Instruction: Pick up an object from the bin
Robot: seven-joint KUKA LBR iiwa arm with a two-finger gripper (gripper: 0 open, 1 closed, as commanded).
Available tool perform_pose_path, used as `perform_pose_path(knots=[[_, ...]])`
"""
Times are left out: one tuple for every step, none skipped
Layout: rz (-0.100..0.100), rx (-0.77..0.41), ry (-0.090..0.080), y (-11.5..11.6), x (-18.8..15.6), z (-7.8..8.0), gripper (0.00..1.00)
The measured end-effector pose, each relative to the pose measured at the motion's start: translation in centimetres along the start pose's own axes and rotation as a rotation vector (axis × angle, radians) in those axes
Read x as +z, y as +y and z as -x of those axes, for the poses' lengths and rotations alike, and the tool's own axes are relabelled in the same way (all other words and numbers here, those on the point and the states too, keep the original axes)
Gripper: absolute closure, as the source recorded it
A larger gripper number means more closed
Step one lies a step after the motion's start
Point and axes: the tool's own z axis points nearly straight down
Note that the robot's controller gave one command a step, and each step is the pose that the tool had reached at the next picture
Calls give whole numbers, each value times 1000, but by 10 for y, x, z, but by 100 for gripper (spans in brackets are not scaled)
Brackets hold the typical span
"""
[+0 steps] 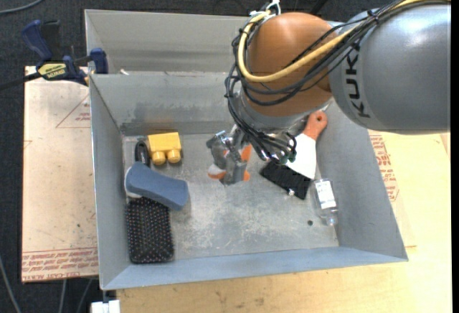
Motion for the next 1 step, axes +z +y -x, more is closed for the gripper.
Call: perform_pose_path(knots=[[-4, -64, -5, -18, 40, 11, 100]])
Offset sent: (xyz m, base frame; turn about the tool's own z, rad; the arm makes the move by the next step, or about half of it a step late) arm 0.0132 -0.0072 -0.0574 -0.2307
